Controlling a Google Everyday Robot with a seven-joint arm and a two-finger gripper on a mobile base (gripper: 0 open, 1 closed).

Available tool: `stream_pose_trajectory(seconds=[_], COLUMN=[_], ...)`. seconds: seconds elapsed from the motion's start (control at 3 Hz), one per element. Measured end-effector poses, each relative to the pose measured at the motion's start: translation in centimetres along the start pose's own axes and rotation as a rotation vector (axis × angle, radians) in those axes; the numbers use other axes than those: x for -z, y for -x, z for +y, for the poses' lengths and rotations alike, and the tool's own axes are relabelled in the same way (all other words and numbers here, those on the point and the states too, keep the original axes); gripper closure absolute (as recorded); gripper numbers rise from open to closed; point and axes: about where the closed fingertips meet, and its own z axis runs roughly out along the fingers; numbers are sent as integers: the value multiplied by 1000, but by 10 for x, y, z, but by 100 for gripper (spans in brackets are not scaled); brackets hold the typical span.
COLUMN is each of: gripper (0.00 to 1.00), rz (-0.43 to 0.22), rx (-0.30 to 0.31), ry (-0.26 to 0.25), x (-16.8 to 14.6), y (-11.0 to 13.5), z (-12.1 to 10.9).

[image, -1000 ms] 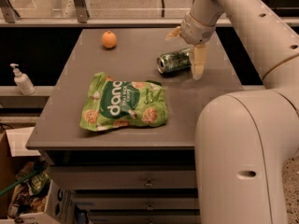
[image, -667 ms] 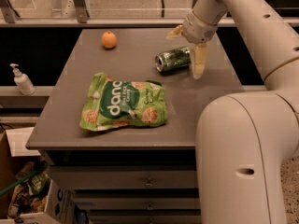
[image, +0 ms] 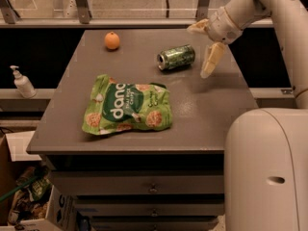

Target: Knock green can over

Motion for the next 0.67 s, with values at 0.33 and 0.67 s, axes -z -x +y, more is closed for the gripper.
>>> stream_pose_trajectory(seconds=[0.33,0.67], gripper=[0,0], rz=[-120,-224], rx=[-134,-263], ry=[-117,-249], x=[26,58], y=[-8,-16], z=[-9,-22])
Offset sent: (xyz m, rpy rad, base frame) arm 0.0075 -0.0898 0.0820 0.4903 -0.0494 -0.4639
